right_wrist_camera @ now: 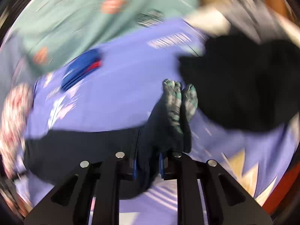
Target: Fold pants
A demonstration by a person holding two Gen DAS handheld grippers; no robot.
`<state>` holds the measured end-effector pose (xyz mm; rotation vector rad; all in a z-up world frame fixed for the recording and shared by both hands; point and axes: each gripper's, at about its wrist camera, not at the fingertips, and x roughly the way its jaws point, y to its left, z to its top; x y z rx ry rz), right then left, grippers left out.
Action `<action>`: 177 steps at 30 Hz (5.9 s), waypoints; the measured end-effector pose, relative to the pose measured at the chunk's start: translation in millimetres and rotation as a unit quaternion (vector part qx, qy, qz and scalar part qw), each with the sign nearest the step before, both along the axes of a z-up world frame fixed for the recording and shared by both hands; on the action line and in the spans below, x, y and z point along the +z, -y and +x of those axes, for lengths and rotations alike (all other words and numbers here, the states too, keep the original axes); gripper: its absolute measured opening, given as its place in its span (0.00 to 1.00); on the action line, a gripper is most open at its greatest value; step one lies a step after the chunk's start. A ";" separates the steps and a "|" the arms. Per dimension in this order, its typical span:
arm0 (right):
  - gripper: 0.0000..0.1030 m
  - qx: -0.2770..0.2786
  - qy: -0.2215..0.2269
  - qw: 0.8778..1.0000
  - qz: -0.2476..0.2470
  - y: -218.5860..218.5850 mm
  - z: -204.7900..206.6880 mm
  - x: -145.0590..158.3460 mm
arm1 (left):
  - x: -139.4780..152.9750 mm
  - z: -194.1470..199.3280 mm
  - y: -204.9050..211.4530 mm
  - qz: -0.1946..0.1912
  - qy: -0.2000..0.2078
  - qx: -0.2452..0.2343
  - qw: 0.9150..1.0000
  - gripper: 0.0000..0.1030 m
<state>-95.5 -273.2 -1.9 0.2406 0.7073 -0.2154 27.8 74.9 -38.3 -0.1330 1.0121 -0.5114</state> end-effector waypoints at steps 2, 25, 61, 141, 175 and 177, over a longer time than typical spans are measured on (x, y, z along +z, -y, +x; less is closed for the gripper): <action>0.18 0.070 0.002 0.996 -0.049 -53.8 18.8 9.4 | 0.9 -2.3 -1.3 0.000 0.002 0.001 1.000 0.93; 0.65 0.286 -0.127 0.950 -0.013 -169.3 74.4 -36.8 | -4.8 -15.2 -46.9 -0.037 0.002 0.041 0.998 0.93; 0.50 0.289 -0.048 0.950 0.110 -143.2 68.3 -47.1 | -48.6 61.6 -156.4 -0.213 -0.117 0.229 0.942 0.96; 0.18 0.204 -0.078 0.959 0.183 -34.7 52.5 -45.8 | 30.7 -42.4 126.9 0.039 0.043 -0.141 0.988 0.98; 0.32 0.271 -0.132 0.938 0.172 -92.4 128.6 6.5 | -5.3 -54.2 117.0 -0.030 0.032 -0.182 0.982 0.98; 0.32 0.313 -0.149 0.920 0.183 -127.8 153.7 7.0 | -8.0 -56.5 118.7 -0.020 0.036 -0.183 0.982 0.98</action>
